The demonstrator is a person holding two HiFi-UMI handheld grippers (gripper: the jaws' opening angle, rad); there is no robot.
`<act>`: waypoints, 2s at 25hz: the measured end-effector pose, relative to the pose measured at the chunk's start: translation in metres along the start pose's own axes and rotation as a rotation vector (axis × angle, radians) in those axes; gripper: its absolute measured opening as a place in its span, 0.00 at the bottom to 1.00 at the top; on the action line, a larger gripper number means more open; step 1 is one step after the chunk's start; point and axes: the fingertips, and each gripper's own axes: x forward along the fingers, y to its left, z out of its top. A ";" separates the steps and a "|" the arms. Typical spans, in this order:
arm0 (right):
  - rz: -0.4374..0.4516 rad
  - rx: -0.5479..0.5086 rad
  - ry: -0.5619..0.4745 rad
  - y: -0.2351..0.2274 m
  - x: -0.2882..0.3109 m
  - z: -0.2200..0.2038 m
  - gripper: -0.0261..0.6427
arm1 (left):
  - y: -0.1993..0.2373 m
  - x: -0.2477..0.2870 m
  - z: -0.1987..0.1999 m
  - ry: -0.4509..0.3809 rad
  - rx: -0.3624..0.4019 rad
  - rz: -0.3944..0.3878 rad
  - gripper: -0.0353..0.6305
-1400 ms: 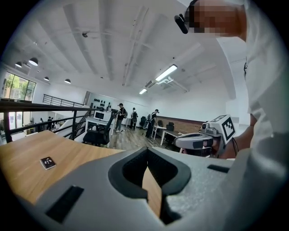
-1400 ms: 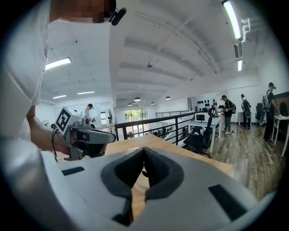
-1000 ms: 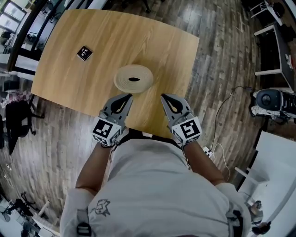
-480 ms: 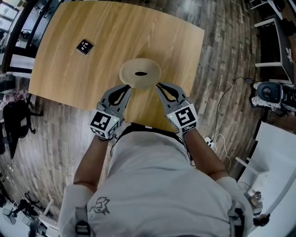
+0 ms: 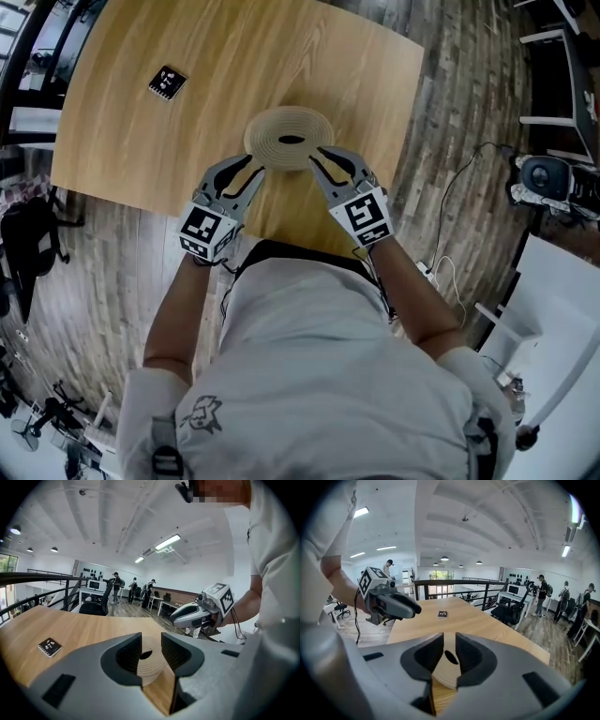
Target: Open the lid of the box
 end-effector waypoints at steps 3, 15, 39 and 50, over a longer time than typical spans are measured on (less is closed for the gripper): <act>0.007 -0.030 0.037 0.002 0.016 -0.009 0.19 | 0.013 0.000 -0.011 0.027 0.007 -0.018 0.30; 0.019 -0.194 0.186 0.000 0.067 -0.051 0.30 | 0.041 0.017 -0.066 0.158 0.094 -0.116 0.52; -0.072 -0.691 0.391 -0.016 0.137 -0.087 0.38 | 0.073 0.068 -0.150 0.381 0.216 -0.277 0.56; -0.153 -0.761 0.302 -0.012 0.139 -0.084 0.31 | 0.071 0.075 -0.157 0.417 0.239 -0.290 0.56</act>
